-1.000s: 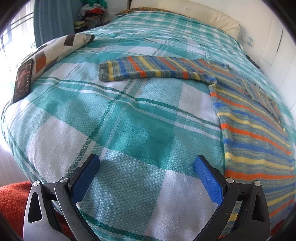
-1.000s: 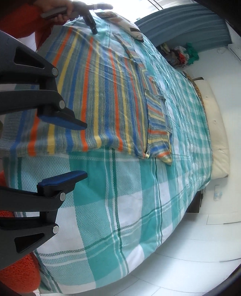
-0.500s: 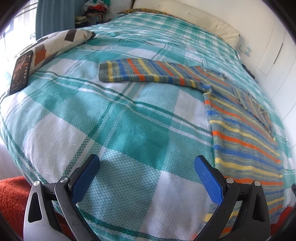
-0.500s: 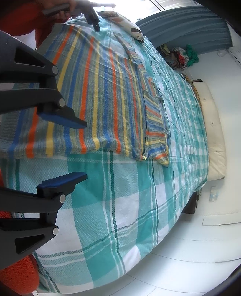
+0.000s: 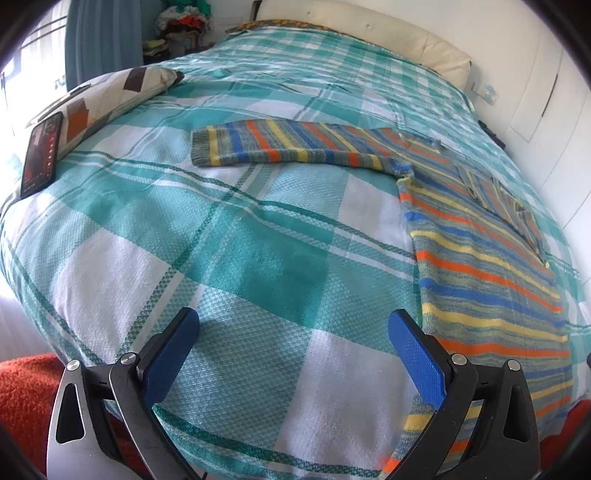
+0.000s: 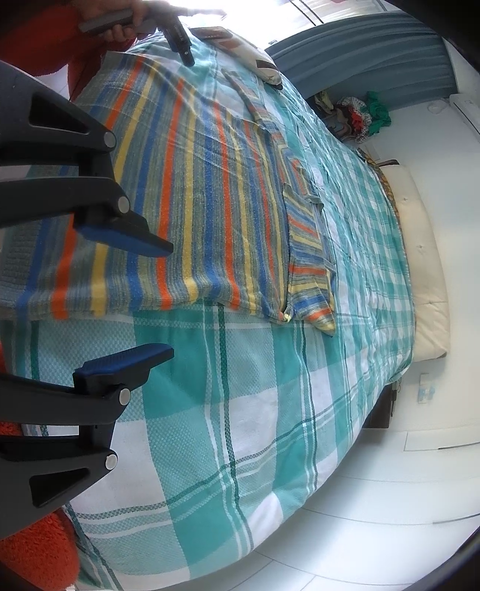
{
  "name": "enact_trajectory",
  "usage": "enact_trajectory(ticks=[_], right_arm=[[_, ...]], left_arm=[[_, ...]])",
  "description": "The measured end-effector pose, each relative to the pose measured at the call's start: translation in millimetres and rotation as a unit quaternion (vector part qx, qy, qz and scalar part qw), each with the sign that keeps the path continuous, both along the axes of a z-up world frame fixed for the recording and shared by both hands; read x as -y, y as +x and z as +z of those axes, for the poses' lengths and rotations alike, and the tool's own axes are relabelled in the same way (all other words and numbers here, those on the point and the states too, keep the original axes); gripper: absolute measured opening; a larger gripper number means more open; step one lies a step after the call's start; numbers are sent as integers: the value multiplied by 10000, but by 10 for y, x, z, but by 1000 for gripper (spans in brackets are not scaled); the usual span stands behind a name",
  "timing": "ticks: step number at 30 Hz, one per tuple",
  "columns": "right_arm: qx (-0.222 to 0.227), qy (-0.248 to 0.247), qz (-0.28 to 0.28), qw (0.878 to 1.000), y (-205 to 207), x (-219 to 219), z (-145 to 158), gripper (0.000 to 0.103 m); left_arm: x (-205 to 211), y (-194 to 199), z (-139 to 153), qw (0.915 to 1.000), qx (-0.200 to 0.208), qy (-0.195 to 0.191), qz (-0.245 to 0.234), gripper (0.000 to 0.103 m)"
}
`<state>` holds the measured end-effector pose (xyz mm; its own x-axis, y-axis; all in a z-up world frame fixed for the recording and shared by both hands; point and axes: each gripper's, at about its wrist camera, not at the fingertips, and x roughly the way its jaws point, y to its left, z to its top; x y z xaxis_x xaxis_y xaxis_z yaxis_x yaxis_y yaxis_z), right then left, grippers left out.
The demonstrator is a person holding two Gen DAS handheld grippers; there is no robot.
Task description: Fold small clothes
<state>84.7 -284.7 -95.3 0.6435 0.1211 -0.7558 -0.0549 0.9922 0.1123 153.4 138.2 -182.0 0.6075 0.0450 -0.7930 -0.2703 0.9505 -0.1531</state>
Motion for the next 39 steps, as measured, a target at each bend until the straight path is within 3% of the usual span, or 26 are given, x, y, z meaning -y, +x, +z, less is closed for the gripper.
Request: enact_trajectory(ticks=[6,11,14,18,21,26,30,31,33,34,35,39], right_arm=[[18,17,-45,10000,-19,13,10,49],[10,-13,-10,10000,-22,-11,8,49],[-22,-34,41,10000,-9,-34,-11,49],[-71,-32,81,9999,8,-43,-37,49],[-109,-40,107,9999,20,-58,-55,49],[-186,-125,129,9997,28,-99,-88,49],[-246,-199,177,9993,30,-131,-112,49],[-262,-224,196,9992,30,-142,-120,49],[-292,-258,231,9990,37,-160,-138,49],[-300,-251,248,9989,38,-164,-144,49],[-304,-240,264,9989,39,-167,-149,49],[-294,-121,312,9990,36,-152,-157,49]], left_arm=[[-58,-16,25,9997,31,-252,50,102],[-323,-26,119,9933,189,-1096,306,102],[-492,73,150,9899,193,-1358,369,102],[-803,445,279,9918,213,-1233,246,102],[-1122,815,327,9937,156,-1005,474,102],[-1459,1392,134,9918,-281,-899,864,102],[-1540,1605,-72,9882,-559,-1020,999,100],[-1549,1644,-102,9877,-600,-1041,999,92],[-1516,1694,-126,9893,-701,-904,909,57],[-1495,1720,-117,9901,-768,-807,851,18],[-1475,1747,-89,9903,-851,-766,793,3],[-1208,1876,285,9960,-798,-82,404,1]])
